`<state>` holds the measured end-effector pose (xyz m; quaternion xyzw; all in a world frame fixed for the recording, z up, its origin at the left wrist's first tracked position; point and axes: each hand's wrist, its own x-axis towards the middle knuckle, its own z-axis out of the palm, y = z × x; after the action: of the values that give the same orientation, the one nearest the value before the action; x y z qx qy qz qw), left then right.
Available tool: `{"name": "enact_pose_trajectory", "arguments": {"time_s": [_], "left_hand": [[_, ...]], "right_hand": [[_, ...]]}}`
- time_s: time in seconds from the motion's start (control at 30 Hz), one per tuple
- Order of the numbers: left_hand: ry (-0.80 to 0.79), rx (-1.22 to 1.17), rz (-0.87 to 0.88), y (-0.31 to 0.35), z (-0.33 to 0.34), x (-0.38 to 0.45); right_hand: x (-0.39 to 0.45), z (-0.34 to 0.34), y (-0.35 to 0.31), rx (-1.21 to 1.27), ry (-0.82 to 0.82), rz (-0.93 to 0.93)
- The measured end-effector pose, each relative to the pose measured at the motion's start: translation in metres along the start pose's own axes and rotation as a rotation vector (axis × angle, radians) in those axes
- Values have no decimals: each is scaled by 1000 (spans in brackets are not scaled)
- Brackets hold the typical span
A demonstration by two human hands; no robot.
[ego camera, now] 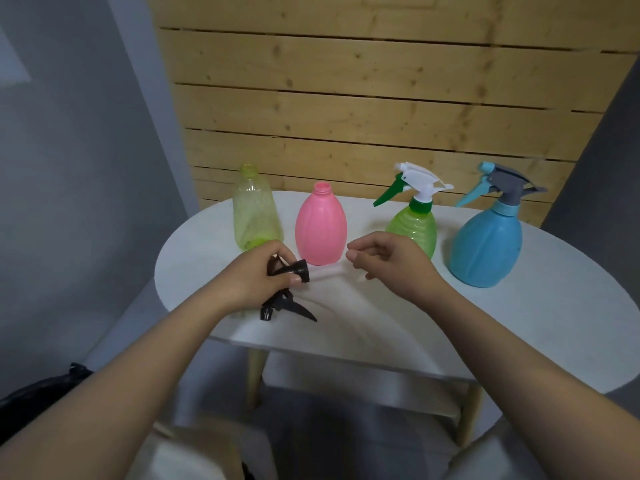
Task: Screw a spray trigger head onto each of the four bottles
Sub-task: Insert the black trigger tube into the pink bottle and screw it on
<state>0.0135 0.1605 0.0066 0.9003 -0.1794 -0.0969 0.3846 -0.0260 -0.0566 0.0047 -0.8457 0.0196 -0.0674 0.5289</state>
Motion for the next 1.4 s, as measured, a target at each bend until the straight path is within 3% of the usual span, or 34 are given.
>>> {"name": "enact_pose_trajectory", "arguments": {"time_s": [0.17, 0.3, 0.47, 0.73, 1.0, 1.4], "left_hand": [[46, -92, -53, -15, -22, -7], [60, -253, -175, -26, -30, -9], [151, -254, -150, -37, -36, -5], [120, -331, -177, -41, -33, 1], [53, -391, -217, -33, -33, -6], [-26, -363, -163, -20, -34, -18]], "right_hand": [[17, 24, -4, -17, 19, -25], [39, 37, -4, -137, 206, -3], [62, 49, -4, -154, 330, 32], [75, 58, 4, -92, 143, 69], [80, 61, 6, -27, 106, 76], [41, 32, -21, -117, 68, -148]]}}
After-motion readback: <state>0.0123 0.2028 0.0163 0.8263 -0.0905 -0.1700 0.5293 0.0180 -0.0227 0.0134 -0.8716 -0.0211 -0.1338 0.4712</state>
